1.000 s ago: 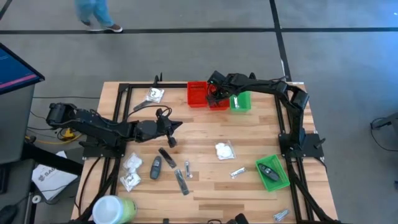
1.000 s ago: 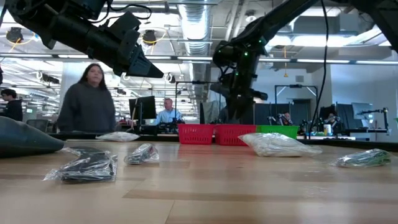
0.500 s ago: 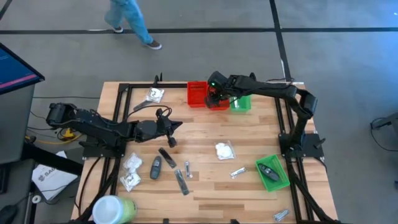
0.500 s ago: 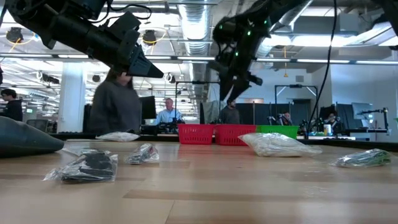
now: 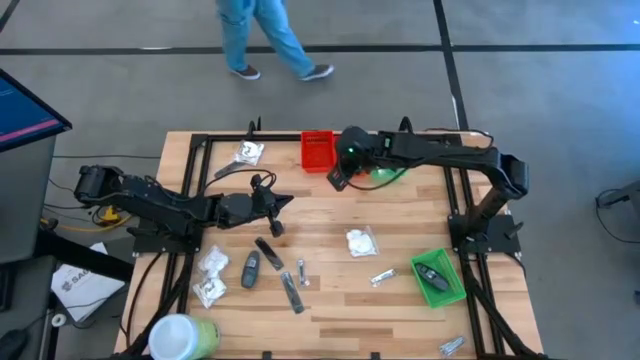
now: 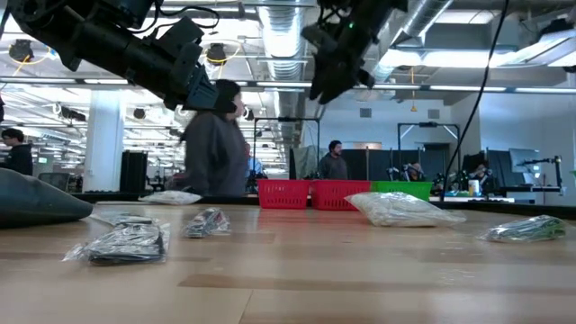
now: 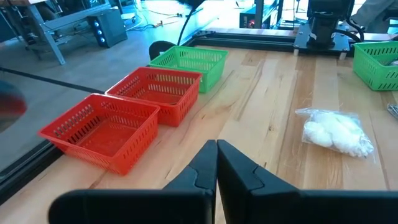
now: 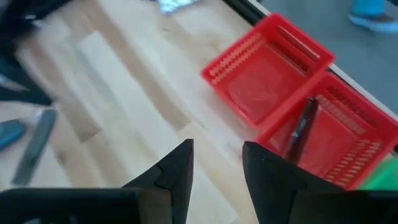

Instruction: Pick & Place Travel size toiletries

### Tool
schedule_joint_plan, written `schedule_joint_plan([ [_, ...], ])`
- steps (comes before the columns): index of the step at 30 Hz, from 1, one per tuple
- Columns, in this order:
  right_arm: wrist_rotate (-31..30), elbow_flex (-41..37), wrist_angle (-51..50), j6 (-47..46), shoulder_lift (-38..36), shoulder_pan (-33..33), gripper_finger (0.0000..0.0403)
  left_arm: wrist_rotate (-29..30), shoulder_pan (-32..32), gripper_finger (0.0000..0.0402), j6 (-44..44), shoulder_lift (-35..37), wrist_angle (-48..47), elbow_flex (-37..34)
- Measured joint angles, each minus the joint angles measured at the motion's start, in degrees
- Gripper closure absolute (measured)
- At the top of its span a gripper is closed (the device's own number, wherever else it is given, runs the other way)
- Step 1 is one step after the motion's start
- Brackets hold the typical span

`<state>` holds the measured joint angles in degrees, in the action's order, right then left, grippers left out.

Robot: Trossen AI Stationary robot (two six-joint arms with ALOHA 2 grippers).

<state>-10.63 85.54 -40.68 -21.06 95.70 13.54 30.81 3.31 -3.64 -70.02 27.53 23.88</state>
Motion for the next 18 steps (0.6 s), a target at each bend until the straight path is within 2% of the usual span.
schedule_joint_plan([
  [11, 0.0, 0.0, -5.3, 0.6, -2.4, -11.6, 0.0275, -2.3, 0.0, 0.0398, 0.0, 0.0, 0.2, 0.0],
  [18, 0.0, 0.0, -11.4, -3.4, -2.3, -18.6, 0.0279, -5.9, 0.0, 0.0398, 0.0, 0.0, 1.4, 0.0],
])
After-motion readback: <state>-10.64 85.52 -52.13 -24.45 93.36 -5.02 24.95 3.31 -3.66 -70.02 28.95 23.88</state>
